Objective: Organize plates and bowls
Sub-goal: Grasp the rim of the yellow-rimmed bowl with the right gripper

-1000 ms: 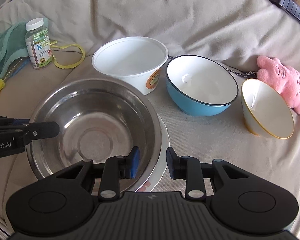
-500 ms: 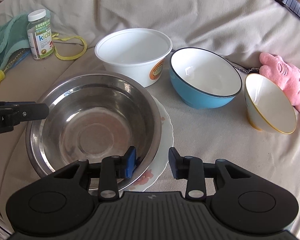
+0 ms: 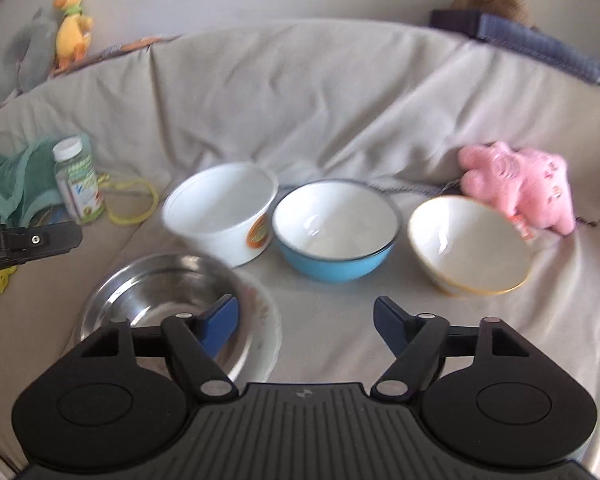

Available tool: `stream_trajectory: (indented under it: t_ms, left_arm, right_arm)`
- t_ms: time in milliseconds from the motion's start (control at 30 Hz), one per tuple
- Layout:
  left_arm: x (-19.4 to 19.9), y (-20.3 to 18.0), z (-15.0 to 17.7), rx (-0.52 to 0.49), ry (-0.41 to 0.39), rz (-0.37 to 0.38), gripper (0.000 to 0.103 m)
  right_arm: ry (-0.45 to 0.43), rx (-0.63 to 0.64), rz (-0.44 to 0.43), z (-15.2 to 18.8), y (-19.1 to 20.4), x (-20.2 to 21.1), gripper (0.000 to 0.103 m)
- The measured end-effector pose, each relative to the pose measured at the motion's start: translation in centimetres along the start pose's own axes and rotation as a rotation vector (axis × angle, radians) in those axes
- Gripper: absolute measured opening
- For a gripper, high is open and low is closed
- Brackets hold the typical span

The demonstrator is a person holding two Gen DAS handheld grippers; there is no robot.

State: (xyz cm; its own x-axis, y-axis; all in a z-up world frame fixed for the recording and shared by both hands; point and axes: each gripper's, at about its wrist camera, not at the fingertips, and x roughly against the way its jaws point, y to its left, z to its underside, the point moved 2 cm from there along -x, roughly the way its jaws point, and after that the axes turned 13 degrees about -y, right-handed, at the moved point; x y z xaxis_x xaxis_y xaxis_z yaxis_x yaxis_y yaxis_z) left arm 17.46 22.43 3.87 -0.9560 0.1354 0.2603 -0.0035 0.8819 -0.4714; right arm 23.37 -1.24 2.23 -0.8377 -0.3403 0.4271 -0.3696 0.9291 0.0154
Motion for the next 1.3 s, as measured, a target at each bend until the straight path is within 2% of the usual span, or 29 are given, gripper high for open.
stream_trajectory:
  t_ms: [133,233,300,367,433,467,533,600,667,733,800,933,1033,1133,1200,1267,1300]
  left_arm:
    - [-3.9,-5.6,-2.2,-0.023,0.076,0.082,0.029]
    - [-7.7,-10.1,-3.5,-0.132,0.151,0.106,0.029]
    - [-10.6,-12.6,-3.5,-0.199,0.224,0.11,0.029]
    - [-14.1,-14.4,-2.7,-0.227,0.313,0.129,0.029]
    - [-17.6,-15.8,-1.1,-0.257,0.379,0.13,0.029]
    - [-19.2,-16.3,-0.3,-0.272,0.398,0.128,0.029]
    - [-22.6,-17.3,1.2,-0.293,0.441,0.141,0.029]
    - [-25.9,-17.9,2.4,-0.318,0.493,0.146,0.029]
    - [-28.5,-17.9,3.2,-0.348,0.537,0.127,0.029]
    - [-30.2,-17.5,3.3,-0.368,0.55,0.095,0.029]
    - [-31.3,-17.1,3.2,-0.384,0.561,0.097,0.029]
    - [-35.2,-17.4,3.8,-0.378,0.586,0.095,0.029]
    - [-38.1,-17.1,5.7,-0.385,0.63,0.048,0.03]
    - [-39.3,-16.7,7.5,-0.376,0.658,0.056,0.031]
    - [-39.6,-16.4,8.5,-0.368,0.68,0.065,0.033]
    - [-39.5,-16.7,9.1,-0.382,0.678,0.07,0.033]
    - [-39.3,-16.9,9.2,-0.382,0.675,0.064,0.035]
  right_arm:
    - [-0.068,0.009,0.123,-2.3,-5.8,1.5,0.087]
    - [-0.104,-0.001,0.197,-3.8,-10.1,2.2,0.097]
    - [-0.131,-0.003,0.231,-4.2,-12.9,2.7,0.098]
    - [-0.133,-0.007,0.196,-4.1,-15.0,2.8,0.098]
    - [-0.074,-0.025,0.112,-3.3,-17.2,2.1,0.098]
    - [-0.048,-0.052,0.099,-2.8,-18.1,1.5,0.097]
    - [-0.012,-0.134,0.127,-1.1,-19.9,0.7,0.096]
    - [0.024,-0.18,0.131,0.5,-21.2,-0.3,0.087]
    - [0.043,-0.214,0.13,1.8,-22.2,-1.1,0.083]
    - [0.052,-0.248,0.134,3.1,-23.0,-1.7,0.08]
    - [0.053,-0.289,0.132,4.0,-24.1,-2.9,0.079]
    - [0.046,-0.51,0.092,4.9,-26.0,-6.0,0.074]
    - [0.054,-0.645,0.025,5.0,-25.7,-8.8,0.067]
    - [0.092,-0.666,0.018,5.1,-24.6,-11.3,0.051]
    - [0.133,-0.662,-0.002,5.4,-24.0,-12.9,0.034]
    - [0.18,-0.651,-0.005,5.7,-23.5,-14.3,0.025]
    - [0.19,-0.642,0.002,5.7,-23.4,-14.6,0.024]
